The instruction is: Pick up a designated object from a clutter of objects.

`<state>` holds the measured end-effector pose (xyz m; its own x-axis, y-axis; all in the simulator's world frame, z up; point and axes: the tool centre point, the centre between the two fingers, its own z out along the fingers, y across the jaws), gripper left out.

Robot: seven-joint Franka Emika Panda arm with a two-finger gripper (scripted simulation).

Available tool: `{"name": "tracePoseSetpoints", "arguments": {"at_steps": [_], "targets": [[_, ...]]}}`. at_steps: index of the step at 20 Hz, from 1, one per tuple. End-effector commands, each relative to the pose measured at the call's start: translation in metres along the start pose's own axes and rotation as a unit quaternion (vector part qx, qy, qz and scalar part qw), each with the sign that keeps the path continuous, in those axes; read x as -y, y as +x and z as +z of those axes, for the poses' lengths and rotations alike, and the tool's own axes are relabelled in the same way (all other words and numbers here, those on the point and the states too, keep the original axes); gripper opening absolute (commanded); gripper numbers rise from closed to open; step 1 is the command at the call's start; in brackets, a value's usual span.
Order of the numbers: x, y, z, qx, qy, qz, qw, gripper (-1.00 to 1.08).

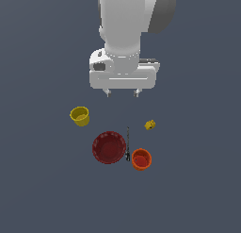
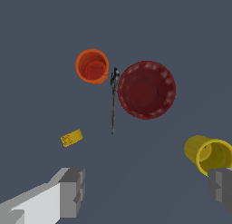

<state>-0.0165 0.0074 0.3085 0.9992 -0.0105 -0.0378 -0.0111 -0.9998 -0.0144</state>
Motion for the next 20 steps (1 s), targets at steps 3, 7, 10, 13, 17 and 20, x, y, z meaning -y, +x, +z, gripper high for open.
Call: {"name": "tracePoseSetpoints", "arguments": {"at_steps": [3,7,10,13,17,20], "targets": [[-0.002,0.000,0.000,0.000,0.000,0.001,1.0000,0.28],[-0.015,-0.001,0.001,0.002,-0.002,0.006,1.0000,0.28],[-0.016,-0.001,0.001,0.002,-0.002,0.007,1.0000,0.28],[-0.016,0.000,0.003,0.002,0.001,0.005,1.0000,0.28],[-0.017,0.004,0.007,0.003,0.010,0.000,0.9999,0.28],[-0.018,0.008,0.013,0.003,0.021,-0.006,0.9998,0.28]]}}
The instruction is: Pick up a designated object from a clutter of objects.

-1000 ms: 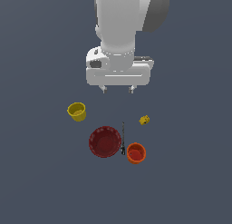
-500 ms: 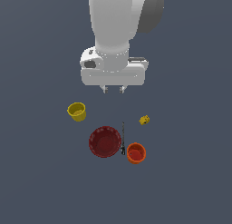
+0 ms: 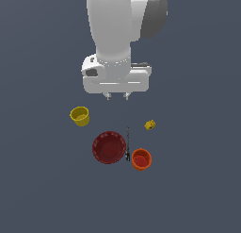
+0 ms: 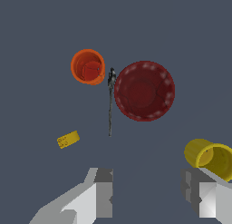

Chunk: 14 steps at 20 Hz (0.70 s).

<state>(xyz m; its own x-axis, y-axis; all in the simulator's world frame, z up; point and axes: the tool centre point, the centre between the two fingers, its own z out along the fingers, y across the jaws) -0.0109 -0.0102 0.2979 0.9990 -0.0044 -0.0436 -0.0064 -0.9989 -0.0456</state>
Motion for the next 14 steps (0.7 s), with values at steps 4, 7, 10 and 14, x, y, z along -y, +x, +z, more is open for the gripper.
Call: {"name": "tracePoseSetpoints", "arguments": {"at_steps": [4,7,10,14], "targets": [[-0.004,0.011,0.014,0.000,0.026,-0.013,0.9996,0.28],[-0.008,0.019,0.024,-0.001,0.046,-0.022,0.9987,0.28],[-0.013,0.029,0.037,-0.005,0.069,-0.032,0.9971,0.28],[-0.022,0.042,0.055,-0.014,0.100,-0.045,0.9938,0.28]]}}
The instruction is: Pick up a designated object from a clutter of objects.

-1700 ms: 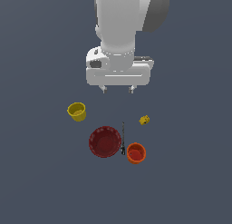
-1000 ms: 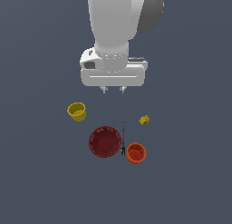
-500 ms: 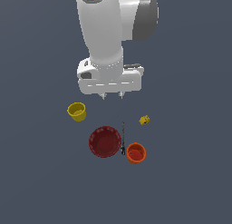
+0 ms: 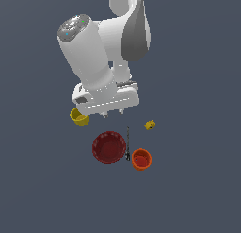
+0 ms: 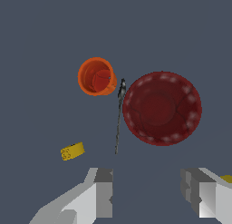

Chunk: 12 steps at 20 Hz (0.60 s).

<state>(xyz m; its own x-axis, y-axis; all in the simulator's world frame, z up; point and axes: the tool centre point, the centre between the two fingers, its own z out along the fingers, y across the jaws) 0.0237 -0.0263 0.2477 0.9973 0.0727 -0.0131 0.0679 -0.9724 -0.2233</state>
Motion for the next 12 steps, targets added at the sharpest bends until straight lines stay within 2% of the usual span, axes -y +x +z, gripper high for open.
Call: {"name": "tracePoseSetpoints", "arguments": {"at_steps": [1,12], "targets": [[-0.008,0.007,0.010,-0.007,0.019,-0.008,0.9998,0.28],[-0.052,0.035,0.057,-0.052,0.091,-0.033,0.9939,0.28]]}}
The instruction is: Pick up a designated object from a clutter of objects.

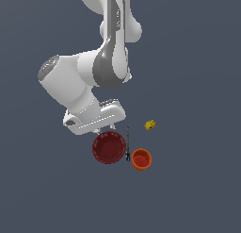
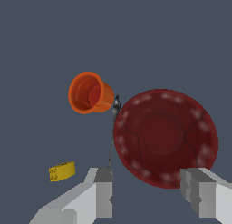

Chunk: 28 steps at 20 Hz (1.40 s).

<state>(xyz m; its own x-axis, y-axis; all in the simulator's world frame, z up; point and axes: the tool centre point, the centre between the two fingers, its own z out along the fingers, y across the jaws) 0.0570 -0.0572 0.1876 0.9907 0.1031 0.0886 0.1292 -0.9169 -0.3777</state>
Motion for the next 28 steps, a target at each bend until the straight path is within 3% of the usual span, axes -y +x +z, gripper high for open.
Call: {"name": "tracePoseSetpoints", "arguments": {"at_steps": [1,13,21,28], "targets": [[-0.013,0.004,0.009,-0.013,0.014,-0.005,0.9998,0.28],[-0.081,0.013,0.053,-0.083,0.061,-0.019,0.9945,0.28],[-0.112,0.012,0.072,-0.116,0.071,-0.020,0.9906,0.28],[-0.122,0.011,0.079,-0.126,0.073,-0.020,0.9891,0.28]]}}
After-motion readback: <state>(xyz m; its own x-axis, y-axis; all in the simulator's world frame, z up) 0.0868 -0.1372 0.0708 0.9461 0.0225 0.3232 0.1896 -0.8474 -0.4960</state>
